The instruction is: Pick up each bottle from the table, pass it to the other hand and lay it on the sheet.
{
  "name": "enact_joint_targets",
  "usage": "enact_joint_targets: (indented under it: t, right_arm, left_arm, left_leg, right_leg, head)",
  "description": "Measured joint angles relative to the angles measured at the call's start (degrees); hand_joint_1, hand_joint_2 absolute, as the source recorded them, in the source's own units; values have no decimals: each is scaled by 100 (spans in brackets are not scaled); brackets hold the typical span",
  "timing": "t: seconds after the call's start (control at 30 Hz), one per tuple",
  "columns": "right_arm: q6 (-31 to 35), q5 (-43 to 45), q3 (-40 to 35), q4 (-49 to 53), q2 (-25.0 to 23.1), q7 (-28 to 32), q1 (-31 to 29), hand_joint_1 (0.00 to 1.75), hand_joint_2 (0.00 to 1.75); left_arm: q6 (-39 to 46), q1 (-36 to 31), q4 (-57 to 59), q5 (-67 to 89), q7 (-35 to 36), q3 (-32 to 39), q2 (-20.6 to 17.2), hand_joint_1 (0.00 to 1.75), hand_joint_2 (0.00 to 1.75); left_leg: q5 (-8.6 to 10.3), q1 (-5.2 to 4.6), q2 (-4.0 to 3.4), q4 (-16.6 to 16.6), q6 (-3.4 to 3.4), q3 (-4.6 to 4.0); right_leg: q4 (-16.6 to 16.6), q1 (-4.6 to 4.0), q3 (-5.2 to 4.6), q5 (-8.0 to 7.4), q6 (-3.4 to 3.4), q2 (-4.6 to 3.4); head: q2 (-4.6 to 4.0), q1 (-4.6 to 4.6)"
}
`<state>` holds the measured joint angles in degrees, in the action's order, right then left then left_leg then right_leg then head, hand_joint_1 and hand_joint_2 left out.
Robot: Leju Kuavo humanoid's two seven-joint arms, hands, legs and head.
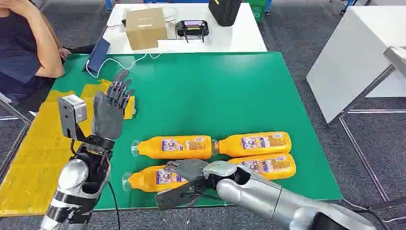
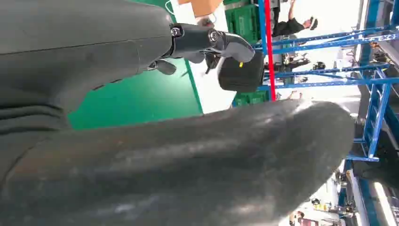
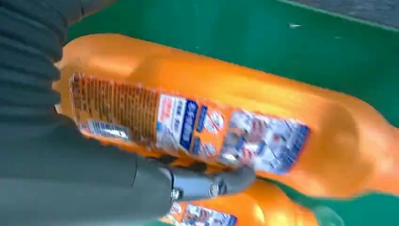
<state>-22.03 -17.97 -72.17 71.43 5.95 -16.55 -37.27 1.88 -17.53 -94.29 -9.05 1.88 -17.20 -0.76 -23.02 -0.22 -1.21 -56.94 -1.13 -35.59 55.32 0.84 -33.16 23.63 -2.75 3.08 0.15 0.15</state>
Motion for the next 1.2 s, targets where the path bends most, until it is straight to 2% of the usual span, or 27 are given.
enact_joint_targets:
  t: [0.17,0.2,0.23,0.47,0.6,0.7,0.93,1.0,1.1,1.17,1.2]
  right_arm:
    - [44,-101,-89,-153,0,48,-67,0,175]
    - [70,-220,-124,-196,0,48,-86,99,175]
    - [114,-366,-166,-265,0,61,-102,173,175]
    - [284,-929,-273,-1281,-68,839,-176,175,175]
    - [225,-953,-275,-1484,-116,830,-220,175,175]
    - [158,-942,-277,-1532,-138,772,-252,175,175]
    - [125,-649,-273,-1622,-188,607,-282,175,175]
    - [289,-338,-185,-1606,-179,305,-236,175,175]
    - [1015,390,167,-1341,-22,-114,49,175,175]
    - [1723,830,526,-997,190,-149,392,175,175]
    - [1862,927,688,-829,299,-140,535,175,175]
  left_arm:
    - [39,-43,11,-11,13,-44,9,0,0]
    - [53,-56,26,-22,20,-46,11,0,0]
    - [63,-72,39,-50,35,-48,11,0,0]
    - [164,-299,232,-140,125,-81,72,0,0]
    - [177,-382,319,-140,133,-81,103,0,0]
    - [188,-394,363,-140,133,-83,129,0,0]
    - [306,-481,448,-100,214,-83,201,0,0]
    - [488,-479,444,16,265,-83,214,0,0]
    - [969,-407,345,252,282,-44,210,0,0]
    - [1320,-244,234,409,202,65,184,0,0]
    - [1329,-147,201,415,136,131,160,0,0]
  left_leg:
    - [0,0,0,0,0,0]
    - [0,0,0,0,0,0]
    - [0,0,0,0,0,0]
    - [0,0,0,0,-1,21]
    - [-2,0,-10,0,0,41]
    - [-1,1,-6,1,0,54]
    - [0,0,-8,0,-1,68]
    - [0,-1,-7,0,-1,70]
    - [0,-1,9,0,-2,69]
    - [-2,-3,11,0,-2,68]
    - [-2,-7,10,0,-3,64]
  right_leg:
    - [0,0,-1,0,0,0]
    - [0,0,-1,0,0,0]
    - [0,0,-1,0,0,0]
    - [-1,2,17,0,0,-1]
    - [-4,2,28,1,2,-4]
    - [-4,2,-6,2,4,-1]
    - [-4,4,57,-1,2,-3]
    - [-4,5,61,-2,2,-2]
    - [-4,6,66,0,1,4]
    - [-4,9,69,2,0,5]
    - [-4,13,66,1,0,3]
  head:
    - [0,0]
    - [0,0]
    - [0,0]
    - [0,2]
    - [0,2]
    - [0,2]
    - [0,0]
    - [0,0]
    - [0,-2]
    - [0,4]
    - [0,0]
